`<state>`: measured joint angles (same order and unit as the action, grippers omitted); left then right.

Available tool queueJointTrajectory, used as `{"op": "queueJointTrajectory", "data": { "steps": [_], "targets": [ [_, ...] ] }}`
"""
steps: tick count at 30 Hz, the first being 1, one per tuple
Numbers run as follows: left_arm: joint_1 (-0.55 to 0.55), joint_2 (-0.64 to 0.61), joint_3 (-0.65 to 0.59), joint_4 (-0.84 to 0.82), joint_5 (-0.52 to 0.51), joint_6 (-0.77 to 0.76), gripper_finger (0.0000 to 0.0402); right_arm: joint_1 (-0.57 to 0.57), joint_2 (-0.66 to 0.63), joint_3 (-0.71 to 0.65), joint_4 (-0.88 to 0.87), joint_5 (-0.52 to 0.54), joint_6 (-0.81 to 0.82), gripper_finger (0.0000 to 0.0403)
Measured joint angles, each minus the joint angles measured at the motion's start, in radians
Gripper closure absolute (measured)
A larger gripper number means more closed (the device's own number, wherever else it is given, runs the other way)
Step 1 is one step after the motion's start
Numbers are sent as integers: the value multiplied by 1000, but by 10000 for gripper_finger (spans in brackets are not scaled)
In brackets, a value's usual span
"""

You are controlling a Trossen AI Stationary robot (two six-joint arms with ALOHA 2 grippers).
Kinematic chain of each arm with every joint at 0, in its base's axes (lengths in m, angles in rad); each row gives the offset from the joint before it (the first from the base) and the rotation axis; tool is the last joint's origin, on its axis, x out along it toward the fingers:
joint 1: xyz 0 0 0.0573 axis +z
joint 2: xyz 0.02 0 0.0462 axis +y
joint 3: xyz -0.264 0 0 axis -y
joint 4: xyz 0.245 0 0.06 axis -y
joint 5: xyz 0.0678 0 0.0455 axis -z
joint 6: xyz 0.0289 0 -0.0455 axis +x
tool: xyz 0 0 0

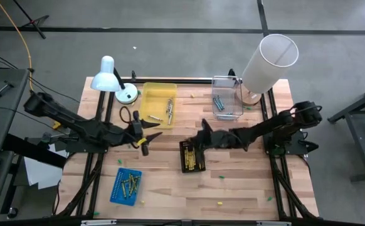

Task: Sort crayons
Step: Put the yellow crayon into the black bin

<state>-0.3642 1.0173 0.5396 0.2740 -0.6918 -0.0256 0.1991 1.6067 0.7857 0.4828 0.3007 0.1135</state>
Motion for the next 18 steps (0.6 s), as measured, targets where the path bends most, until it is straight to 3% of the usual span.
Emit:
{"op": "queueJointTrajectory", "data": {
  "steps": [10, 18],
  "targets": [
    [-17, -52, 0, -69, -14, -60, 246, 154, 50, 0, -168, 24, 763, 397],
    [-17, -50, 0, -68, -29, -59, 246, 208, 149, 0, -166, 200, 970, 389]
  ]
}}
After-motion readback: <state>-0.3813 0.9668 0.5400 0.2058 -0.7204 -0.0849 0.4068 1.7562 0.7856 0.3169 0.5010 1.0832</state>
